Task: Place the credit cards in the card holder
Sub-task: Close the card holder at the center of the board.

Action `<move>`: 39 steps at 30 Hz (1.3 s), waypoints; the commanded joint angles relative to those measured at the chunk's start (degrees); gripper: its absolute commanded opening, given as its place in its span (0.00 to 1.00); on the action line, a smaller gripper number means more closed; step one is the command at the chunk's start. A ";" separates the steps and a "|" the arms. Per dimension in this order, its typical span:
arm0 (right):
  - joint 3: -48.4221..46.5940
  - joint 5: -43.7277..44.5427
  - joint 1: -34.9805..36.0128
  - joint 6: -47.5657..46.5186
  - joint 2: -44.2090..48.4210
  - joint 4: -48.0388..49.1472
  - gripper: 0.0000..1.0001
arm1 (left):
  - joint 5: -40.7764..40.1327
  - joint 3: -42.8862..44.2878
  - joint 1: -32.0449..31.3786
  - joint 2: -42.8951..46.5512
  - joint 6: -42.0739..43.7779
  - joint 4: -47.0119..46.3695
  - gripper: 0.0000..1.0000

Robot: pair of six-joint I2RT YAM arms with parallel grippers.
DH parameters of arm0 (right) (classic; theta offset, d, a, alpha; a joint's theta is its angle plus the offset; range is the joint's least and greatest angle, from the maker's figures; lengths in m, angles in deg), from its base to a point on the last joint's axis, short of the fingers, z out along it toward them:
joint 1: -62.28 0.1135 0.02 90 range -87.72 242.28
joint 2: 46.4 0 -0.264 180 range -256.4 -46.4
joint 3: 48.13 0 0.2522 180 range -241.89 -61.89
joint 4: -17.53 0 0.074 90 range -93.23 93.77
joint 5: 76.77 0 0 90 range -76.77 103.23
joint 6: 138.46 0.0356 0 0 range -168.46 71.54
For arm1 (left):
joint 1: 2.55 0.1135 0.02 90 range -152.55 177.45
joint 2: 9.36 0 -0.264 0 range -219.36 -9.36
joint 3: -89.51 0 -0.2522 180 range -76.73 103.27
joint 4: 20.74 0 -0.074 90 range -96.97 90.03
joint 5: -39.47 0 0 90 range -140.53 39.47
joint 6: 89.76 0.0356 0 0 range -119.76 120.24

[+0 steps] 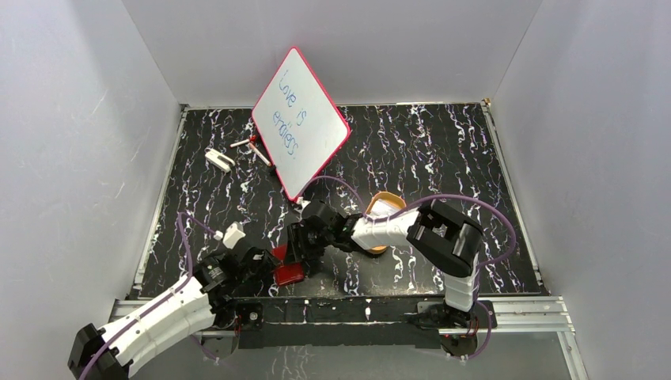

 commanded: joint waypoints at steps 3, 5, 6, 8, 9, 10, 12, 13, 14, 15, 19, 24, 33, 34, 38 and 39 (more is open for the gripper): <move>4.32 -3.24 0.51 2.73 1.92 -0.61 0.64 | -0.94 -2.78 -0.09 -2.67 -2.18 0.70 0.25; 5.91 -5.72 0.50 4.10 1.55 2.62 0.64 | -0.65 -3.89 -0.10 -2.44 -2.82 0.04 0.22; 6.32 -7.00 0.51 4.61 1.07 3.99 0.63 | -0.36 -4.53 -0.10 -2.13 -3.16 -0.26 0.22; 7.23 -9.78 0.49 5.81 0.04 7.61 0.60 | 0.21 -5.66 -0.09 -1.77 -3.81 -1.05 0.20; 8.03 -11.00 0.49 7.07 -0.33 10.43 0.58 | 0.48 -6.08 -0.14 -1.69 -3.92 -1.55 0.20; 9.35 -11.81 0.51 8.22 -0.38 12.93 0.54 | 0.78 -6.52 -0.10 -1.63 -4.01 -1.86 0.19; 10.92 -12.97 0.49 9.79 -0.35 17.78 0.48 | 1.34 -7.15 -0.11 -1.68 -4.15 -2.66 0.19; 11.36 -13.18 0.50 10.29 -0.24 19.22 0.44 | 1.62 -7.42 -0.11 -1.84 -4.23 -3.18 0.18; 11.69 -13.23 0.51 10.55 0.05 20.28 0.39 | 2.00 -7.64 -0.09 -1.99 -4.31 -3.63 0.18; 11.95 -13.25 0.51 10.69 0.40 21.34 0.35 | 2.31 -7.76 -0.11 -2.03 -4.32 -4.22 0.18; 12.07 -9.79 0.50 9.50 4.07 19.20 0.17 | 2.72 -6.17 -0.14 -1.66 -3.39 -4.12 0.18; 8.06 -2.42 0.49 2.98 12.49 2.75 0.01 | 0.49 0.35 -0.09 2.20 -1.94 1.91 0.27; -1.59 14.62 2.19 -8.87 22.81 -30.26 0.00 | -3.35 10.64 -0.09 10.24 1.81 7.45 0.68; -2.85 18.61 3.30 -10.01 23.16 -33.48 0.00 | -2.93 10.99 -0.09 11.52 2.51 6.06 0.71; -6.93 33.61 6.93 -12.86 23.31 -45.32 0.00 | 0.74 11.65 -0.14 14.28 4.02 -1.45 0.79; -7.38 36.92 7.62 -13.00 23.39 -46.94 0.00 | 2.18 12.09 -0.15 13.57 4.29 -3.22 0.80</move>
